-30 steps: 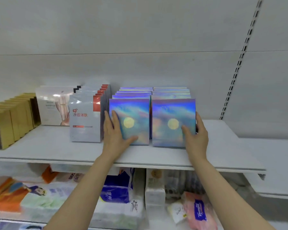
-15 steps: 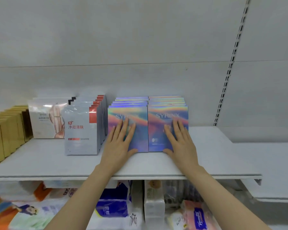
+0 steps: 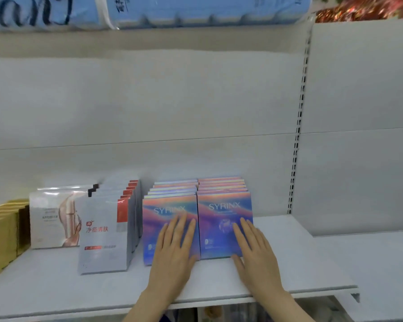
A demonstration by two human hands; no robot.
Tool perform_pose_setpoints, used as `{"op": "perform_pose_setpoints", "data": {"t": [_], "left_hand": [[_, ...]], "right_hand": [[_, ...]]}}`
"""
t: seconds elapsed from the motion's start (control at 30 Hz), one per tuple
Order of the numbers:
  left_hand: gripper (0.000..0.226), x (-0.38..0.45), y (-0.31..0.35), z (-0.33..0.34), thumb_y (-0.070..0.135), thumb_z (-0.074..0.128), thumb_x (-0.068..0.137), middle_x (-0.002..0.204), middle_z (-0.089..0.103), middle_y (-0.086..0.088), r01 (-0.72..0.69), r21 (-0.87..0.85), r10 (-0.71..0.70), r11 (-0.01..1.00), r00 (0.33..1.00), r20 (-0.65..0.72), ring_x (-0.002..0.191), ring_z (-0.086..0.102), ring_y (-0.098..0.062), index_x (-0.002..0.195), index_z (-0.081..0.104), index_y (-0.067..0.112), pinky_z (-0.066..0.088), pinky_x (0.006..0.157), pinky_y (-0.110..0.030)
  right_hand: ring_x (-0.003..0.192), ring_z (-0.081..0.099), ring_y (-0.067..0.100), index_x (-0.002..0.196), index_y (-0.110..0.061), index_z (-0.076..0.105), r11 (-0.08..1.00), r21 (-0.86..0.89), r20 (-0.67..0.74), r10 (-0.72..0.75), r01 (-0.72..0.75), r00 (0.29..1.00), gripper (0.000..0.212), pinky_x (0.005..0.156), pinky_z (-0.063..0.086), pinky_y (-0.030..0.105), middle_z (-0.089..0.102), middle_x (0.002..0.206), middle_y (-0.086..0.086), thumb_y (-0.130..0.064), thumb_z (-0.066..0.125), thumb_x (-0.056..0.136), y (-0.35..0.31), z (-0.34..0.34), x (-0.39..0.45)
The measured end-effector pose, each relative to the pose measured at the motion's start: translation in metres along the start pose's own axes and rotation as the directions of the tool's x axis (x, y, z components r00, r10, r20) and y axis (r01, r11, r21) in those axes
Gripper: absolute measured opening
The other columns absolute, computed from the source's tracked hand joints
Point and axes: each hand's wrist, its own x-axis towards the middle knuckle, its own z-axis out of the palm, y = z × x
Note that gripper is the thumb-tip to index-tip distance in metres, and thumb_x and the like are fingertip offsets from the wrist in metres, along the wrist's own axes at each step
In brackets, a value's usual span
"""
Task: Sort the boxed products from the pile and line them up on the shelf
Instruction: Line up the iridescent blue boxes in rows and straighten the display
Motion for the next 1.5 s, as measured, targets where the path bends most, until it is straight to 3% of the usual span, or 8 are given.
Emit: {"op": "perform_pose_setpoints", "data": {"t": [0.07,0.17,0.57,0.8,0.9,1.27,1.37,1.5], "left_hand": [[0.071,0.006,0.019,-0.002,0.042,0.050,0.081,0.152,0.040,-0.013,-0.006,-0.044,0.006,0.999,1.000,0.004,0.139,0.035,-0.031,0.145,0.040,0.013,0.023,0.111,-0.045],[0.071,0.018,0.054,0.000,0.040,0.045,0.080,0.151,0.042,-0.013,-0.040,-0.085,0.044,0.996,0.998,0.047,0.138,0.035,-0.030,0.145,0.037,0.013,0.020,0.113,-0.043],[0.064,0.085,0.315,0.015,0.044,0.041,0.083,0.140,0.056,-0.010,-0.261,-0.323,0.287,0.910,0.957,0.037,0.127,0.044,-0.026,0.139,0.045,0.012,0.015,0.113,-0.038],[0.066,0.118,0.477,0.039,0.040,0.070,0.073,0.130,0.062,-0.010,-0.323,-0.377,0.368,0.868,0.928,0.052,0.113,0.063,-0.030,0.131,0.060,0.010,0.036,0.103,-0.043],[0.072,0.135,0.532,0.047,0.039,0.083,0.066,0.128,0.063,-0.010,-0.353,-0.415,0.425,0.839,0.900,0.095,0.110,0.065,-0.031,0.128,0.064,0.010,0.052,0.095,-0.046],[0.066,0.223,0.652,0.112,0.036,0.086,0.064,0.119,0.069,-0.011,-0.392,-0.422,0.465,0.818,0.881,0.084,0.098,0.068,-0.027,0.121,0.068,0.009,0.056,0.079,-0.037],[0.063,0.258,0.679,0.138,0.036,0.083,0.071,0.118,0.068,-0.010,-0.314,-0.475,0.423,0.822,0.895,0.141,0.093,0.068,-0.028,0.124,0.065,0.009,0.056,0.077,-0.037],[0.053,0.303,0.718,0.168,0.037,0.049,0.099,0.143,0.047,-0.010,-0.088,-0.604,0.334,0.792,0.891,0.308,0.118,0.053,-0.032,0.143,0.040,0.009,0.045,0.097,-0.040]], "right_hand": [[0.131,0.039,0.023,0.140,-0.011,0.041,1.000,-0.007,-0.041,0.017,-0.018,0.999,0.053,0.114,0.016,0.029,0.050,0.143,0.010,-0.035,0.049,0.094,0.013,-0.011,-0.008],[0.128,0.041,0.022,0.139,-0.010,0.041,0.998,-0.035,-0.047,0.058,-0.060,0.997,0.058,0.113,0.017,0.029,0.057,0.136,0.011,-0.045,0.011,0.102,0.042,-0.031,-0.022],[0.114,0.063,0.022,0.127,-0.009,0.064,0.911,-0.272,-0.078,0.300,-0.310,0.951,0.071,0.107,0.030,0.033,0.064,0.128,0.006,-0.046,0.011,0.100,0.231,-0.161,-0.134],[0.108,0.066,0.025,0.123,-0.006,0.065,0.814,-0.375,-0.135,0.424,-0.443,0.895,0.052,0.095,0.051,0.042,0.066,0.123,0.009,-0.034,0.063,0.079,0.357,-0.243,-0.201],[0.104,0.068,0.026,0.119,-0.004,0.068,0.768,-0.422,-0.148,0.465,-0.481,0.873,0.067,0.092,0.052,0.043,0.068,0.118,0.010,-0.027,0.090,0.059,0.403,-0.267,-0.218],[0.108,0.066,0.028,0.123,-0.001,0.065,0.689,-0.466,-0.227,0.513,-0.555,0.828,0.068,0.092,0.052,0.043,0.067,0.121,0.012,-0.020,0.089,0.062,0.535,-0.283,-0.235],[0.107,0.066,0.028,0.122,-0.001,0.065,0.680,-0.474,-0.257,0.500,-0.559,0.827,0.067,0.093,0.052,0.043,0.067,0.120,0.012,-0.019,0.089,0.062,0.574,-0.284,-0.225],[0.109,0.065,0.030,0.125,-0.001,0.062,0.665,-0.477,-0.283,0.503,-0.575,0.817,0.067,0.094,0.052,0.044,0.066,0.122,0.013,-0.015,0.087,0.064,0.625,-0.280,-0.215]]}}
